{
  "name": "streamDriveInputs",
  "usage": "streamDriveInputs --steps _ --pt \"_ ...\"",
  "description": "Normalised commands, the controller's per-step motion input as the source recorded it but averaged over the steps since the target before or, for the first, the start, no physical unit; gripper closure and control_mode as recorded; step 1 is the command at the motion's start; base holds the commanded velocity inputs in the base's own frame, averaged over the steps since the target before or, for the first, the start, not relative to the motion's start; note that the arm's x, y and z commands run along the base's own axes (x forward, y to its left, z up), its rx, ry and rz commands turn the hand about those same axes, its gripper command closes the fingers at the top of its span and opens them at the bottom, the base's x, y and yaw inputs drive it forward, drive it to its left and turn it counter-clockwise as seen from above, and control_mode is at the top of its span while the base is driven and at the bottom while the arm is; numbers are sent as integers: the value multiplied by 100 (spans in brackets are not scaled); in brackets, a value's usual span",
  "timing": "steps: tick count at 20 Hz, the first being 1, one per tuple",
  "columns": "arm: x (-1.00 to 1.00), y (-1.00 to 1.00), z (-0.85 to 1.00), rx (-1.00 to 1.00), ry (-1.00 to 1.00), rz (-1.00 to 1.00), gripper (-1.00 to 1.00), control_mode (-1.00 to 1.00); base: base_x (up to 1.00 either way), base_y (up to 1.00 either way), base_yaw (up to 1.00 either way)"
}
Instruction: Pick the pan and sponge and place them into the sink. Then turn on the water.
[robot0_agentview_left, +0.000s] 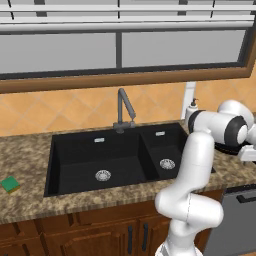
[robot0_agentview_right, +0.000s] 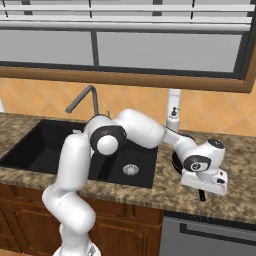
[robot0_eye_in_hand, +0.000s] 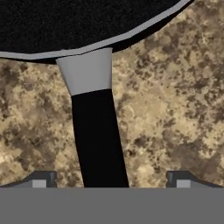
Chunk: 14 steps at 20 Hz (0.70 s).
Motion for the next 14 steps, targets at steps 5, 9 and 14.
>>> streamDriveInputs --steps 5,9,14 --pt "0 -1 -12 0 0 0 100 -100 0 0 0" --pt "0 0 0 0 0 0 100 -100 0 0 0" --pt "2 0 2 0 -2 0 100 -100 0 0 0"
